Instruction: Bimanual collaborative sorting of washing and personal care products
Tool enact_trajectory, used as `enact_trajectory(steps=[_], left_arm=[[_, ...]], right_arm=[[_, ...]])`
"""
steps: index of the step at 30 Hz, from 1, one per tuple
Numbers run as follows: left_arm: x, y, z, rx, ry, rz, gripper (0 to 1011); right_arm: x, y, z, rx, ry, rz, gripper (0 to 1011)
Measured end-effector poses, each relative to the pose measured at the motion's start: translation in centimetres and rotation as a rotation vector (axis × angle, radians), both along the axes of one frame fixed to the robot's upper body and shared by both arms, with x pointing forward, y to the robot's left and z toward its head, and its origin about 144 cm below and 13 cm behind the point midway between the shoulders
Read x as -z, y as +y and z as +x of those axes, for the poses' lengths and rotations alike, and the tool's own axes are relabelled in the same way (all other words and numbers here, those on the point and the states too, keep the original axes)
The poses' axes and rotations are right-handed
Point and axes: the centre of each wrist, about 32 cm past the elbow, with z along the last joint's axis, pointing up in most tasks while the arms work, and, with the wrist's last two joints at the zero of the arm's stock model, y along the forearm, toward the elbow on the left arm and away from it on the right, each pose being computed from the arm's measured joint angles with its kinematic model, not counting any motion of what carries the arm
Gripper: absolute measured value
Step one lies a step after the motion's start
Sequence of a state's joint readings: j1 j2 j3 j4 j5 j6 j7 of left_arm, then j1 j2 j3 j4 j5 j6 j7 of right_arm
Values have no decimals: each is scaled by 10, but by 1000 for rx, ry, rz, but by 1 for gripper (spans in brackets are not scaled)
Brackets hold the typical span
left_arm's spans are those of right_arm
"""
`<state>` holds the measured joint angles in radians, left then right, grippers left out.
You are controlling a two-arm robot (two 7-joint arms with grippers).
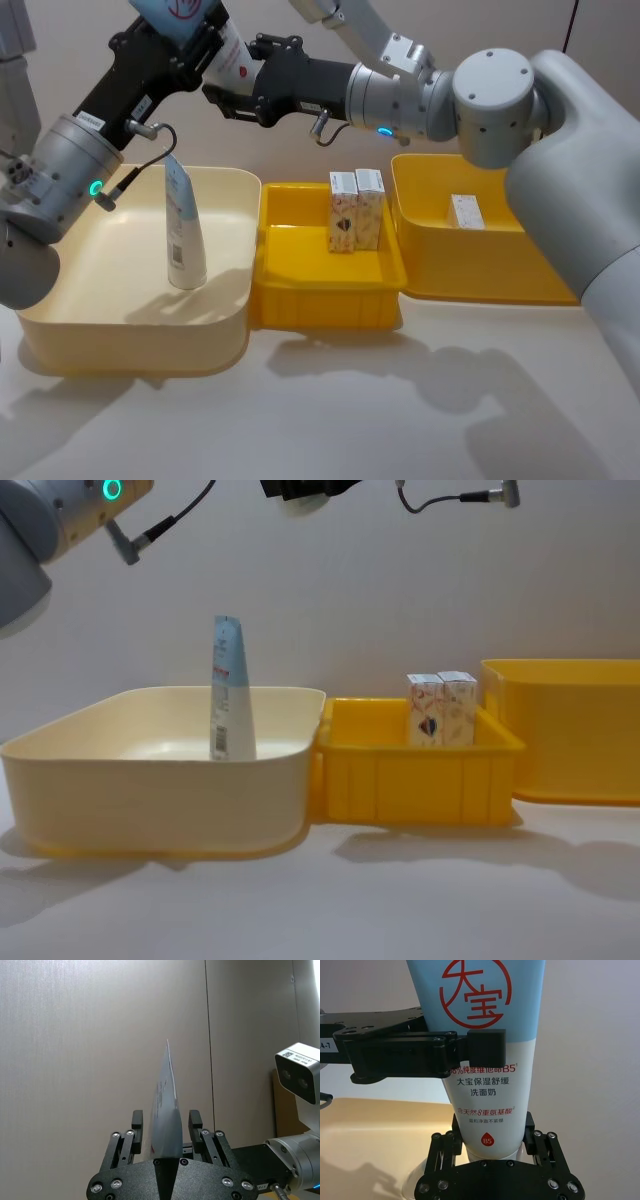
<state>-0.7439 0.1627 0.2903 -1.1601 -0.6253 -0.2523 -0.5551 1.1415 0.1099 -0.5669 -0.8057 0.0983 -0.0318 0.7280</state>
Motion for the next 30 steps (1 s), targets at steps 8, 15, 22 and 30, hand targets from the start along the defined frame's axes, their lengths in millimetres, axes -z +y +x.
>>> enact_trajectory(steps=[8, 15, 22, 30], left_arm=[[0, 0, 0, 0, 0, 0, 779], [0, 0, 0, 0, 0, 0, 979], [0, 0, 0, -1, 0, 0, 1003], [0, 0, 0, -1, 0, 0, 1003]], right_arm=[[0, -1, 0, 0, -2, 0, 668], [-1, -9, 1, 18, -8, 17, 668], [-2, -29, 0, 66, -10, 41, 668], [-1, -56, -5, 155, -3, 74, 668]])
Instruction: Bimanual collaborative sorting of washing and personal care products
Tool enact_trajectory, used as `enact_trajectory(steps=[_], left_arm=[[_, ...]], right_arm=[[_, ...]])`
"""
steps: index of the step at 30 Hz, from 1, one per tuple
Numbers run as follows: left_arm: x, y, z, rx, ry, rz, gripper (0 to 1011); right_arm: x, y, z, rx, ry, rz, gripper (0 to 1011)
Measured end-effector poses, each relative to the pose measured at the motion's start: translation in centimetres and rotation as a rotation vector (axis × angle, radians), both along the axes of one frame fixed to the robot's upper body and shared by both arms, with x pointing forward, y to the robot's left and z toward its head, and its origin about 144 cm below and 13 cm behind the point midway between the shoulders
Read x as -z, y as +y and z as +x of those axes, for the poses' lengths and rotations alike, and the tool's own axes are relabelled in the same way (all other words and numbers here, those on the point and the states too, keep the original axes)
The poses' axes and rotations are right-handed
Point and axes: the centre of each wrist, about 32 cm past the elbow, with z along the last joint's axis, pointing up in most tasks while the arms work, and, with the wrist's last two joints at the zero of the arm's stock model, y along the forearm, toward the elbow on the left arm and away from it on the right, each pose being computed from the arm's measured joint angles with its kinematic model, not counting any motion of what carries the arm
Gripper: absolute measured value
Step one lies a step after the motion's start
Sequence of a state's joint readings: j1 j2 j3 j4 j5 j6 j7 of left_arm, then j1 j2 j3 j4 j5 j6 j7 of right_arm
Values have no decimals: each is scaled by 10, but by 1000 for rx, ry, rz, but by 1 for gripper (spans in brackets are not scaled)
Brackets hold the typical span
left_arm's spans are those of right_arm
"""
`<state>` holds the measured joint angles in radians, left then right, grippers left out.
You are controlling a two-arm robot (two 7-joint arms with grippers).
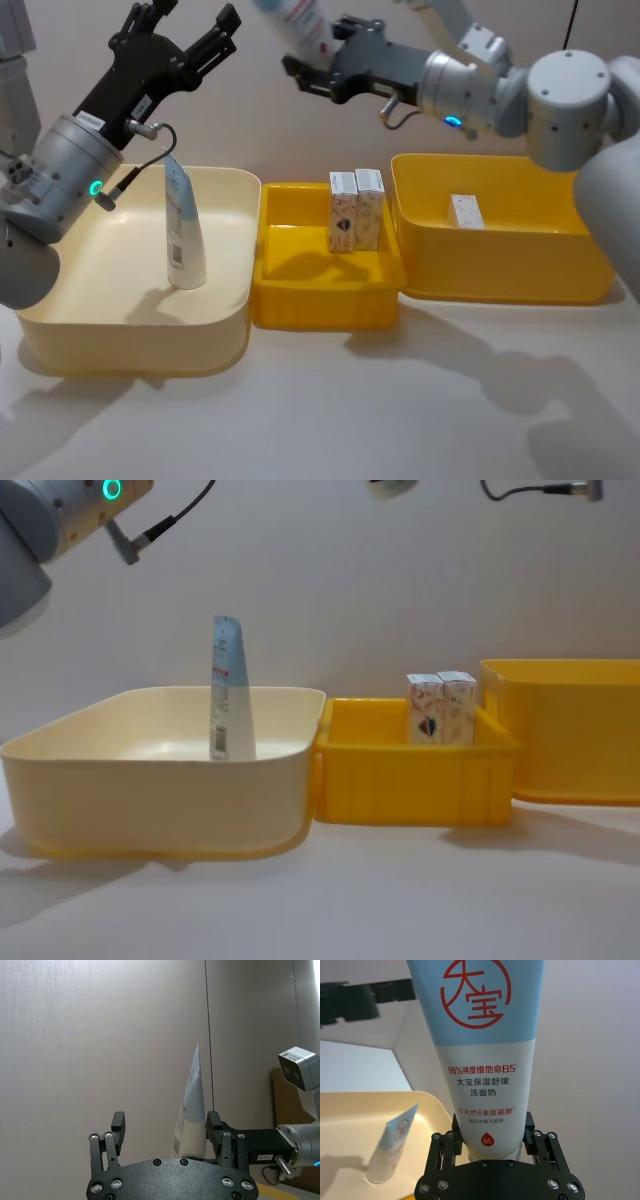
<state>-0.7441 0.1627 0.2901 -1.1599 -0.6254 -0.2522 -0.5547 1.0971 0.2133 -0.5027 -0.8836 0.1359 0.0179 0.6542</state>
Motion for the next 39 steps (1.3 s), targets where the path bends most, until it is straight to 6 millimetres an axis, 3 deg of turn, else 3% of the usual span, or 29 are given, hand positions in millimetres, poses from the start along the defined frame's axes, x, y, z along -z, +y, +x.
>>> enact_trajectory(steps=[15, 39], left_arm=[[0, 0, 0, 0, 0, 0, 1003], [0, 0, 0, 0, 0, 0, 1004]], right_arm=[[9, -35, -11, 221, 30, 92, 668], [39, -52, -7, 603, 106, 190, 668]])
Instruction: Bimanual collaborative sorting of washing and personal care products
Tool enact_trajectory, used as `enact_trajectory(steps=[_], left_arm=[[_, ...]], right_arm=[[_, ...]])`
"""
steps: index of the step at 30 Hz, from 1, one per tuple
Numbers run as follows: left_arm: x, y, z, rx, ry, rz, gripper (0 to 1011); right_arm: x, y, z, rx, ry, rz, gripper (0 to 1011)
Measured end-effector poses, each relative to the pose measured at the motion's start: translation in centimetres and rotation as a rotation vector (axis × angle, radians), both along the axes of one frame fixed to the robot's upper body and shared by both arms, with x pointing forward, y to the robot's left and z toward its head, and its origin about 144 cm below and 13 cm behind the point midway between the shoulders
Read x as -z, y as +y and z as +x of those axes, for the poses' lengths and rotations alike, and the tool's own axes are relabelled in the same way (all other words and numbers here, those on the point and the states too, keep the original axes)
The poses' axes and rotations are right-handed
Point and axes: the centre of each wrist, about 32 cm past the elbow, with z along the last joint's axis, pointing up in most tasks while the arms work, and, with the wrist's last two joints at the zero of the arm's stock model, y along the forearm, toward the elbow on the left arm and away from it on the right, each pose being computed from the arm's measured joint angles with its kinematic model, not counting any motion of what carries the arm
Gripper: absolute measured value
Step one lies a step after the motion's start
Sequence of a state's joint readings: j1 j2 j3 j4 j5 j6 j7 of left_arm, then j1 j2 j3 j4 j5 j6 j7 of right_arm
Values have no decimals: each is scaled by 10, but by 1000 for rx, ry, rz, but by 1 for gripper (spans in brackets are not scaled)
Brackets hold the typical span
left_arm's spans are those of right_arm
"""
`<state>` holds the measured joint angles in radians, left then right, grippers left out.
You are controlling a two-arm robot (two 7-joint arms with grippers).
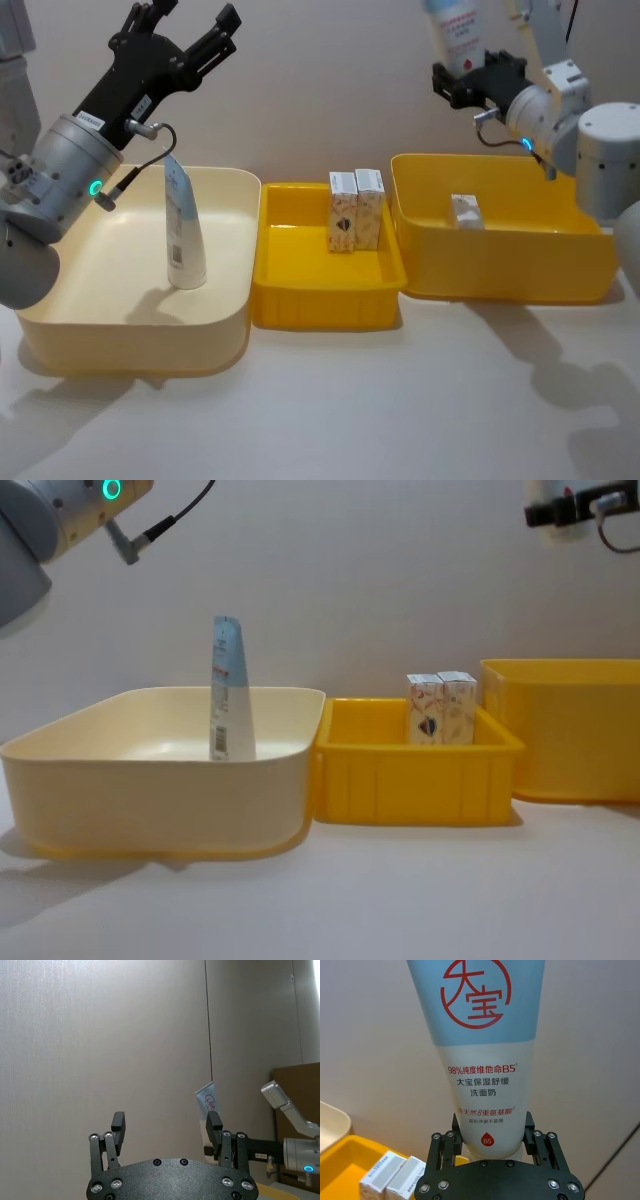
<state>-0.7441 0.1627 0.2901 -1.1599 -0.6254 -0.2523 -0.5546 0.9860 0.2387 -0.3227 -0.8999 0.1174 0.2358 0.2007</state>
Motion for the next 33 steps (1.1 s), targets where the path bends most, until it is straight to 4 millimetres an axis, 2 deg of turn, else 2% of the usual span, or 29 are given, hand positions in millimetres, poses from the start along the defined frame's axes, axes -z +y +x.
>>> enact_trajectory(steps=[10, 13, 14, 23, 33], left_arm=[[0, 0, 0, 0, 0, 0, 1003], [0, 0, 0, 0, 0, 0, 1004], [0, 0, 0, 0, 0, 0, 1003], [0, 0, 0, 0, 0, 0, 1003], [0, 0, 0, 0, 0, 0, 1003]], right_arm=[[20, 3, 11, 166, 74, 27, 670], [27, 5, 16, 219, 100, 35, 724], [32, 5, 18, 244, 118, 39, 783], [51, 9, 35, 370, 190, 55, 1001], [62, 14, 39, 440, 233, 58, 1001]])
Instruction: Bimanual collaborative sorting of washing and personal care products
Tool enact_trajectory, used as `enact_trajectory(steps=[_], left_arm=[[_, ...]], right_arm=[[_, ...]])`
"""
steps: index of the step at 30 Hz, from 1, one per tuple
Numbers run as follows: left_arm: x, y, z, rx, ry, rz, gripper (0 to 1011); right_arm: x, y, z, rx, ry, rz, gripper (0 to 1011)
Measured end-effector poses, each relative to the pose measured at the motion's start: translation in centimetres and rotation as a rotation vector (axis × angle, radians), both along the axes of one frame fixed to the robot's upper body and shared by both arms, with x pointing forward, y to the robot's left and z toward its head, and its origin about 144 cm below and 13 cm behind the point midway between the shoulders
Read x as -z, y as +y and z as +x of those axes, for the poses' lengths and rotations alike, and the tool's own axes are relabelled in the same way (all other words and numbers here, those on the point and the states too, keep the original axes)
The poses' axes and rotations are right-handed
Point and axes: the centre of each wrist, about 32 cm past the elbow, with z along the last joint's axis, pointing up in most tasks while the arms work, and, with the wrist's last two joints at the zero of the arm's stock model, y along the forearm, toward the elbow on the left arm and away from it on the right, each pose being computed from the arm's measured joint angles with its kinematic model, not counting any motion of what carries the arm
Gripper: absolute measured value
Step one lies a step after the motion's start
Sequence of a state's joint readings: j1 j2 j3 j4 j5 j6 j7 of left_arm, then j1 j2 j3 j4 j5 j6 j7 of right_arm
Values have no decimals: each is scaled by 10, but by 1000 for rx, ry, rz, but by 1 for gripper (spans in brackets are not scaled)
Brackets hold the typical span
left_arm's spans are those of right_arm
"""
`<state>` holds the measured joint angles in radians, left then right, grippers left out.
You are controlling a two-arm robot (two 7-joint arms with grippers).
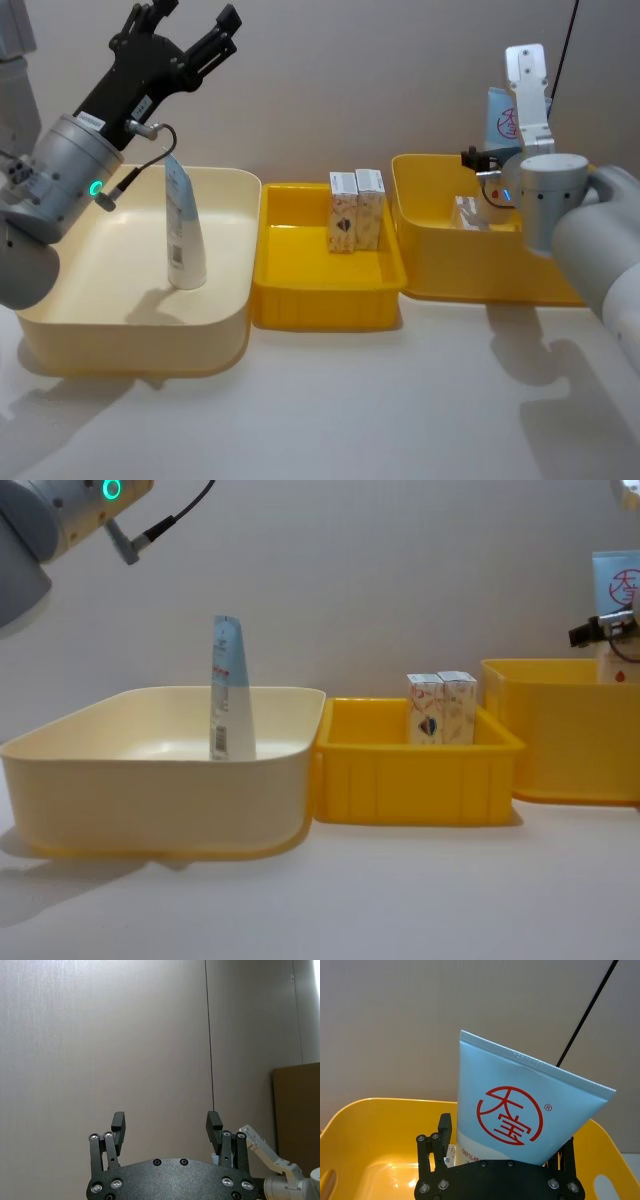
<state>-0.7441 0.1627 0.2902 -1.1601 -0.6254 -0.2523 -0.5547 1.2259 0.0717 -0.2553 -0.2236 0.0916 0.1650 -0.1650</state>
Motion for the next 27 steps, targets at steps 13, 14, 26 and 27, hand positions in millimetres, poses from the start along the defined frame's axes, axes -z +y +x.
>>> enact_trajectory(steps=[13, 14, 26, 27], left_arm=[[0, 0, 0, 0, 0, 0, 1003], [0, 0, 0, 0, 0, 0, 1003], [0, 0, 0, 0, 0, 0, 1003], [0, 0, 0, 0, 0, 0, 1003]], right_arm=[[6, 4, 0, 37, 26, -1, 1001], [6, 4, 0, 38, 26, -1, 1001], [3, 1, -3, 26, -16, 8, 1001], [3, 0, -4, 19, -27, 13, 1001]])
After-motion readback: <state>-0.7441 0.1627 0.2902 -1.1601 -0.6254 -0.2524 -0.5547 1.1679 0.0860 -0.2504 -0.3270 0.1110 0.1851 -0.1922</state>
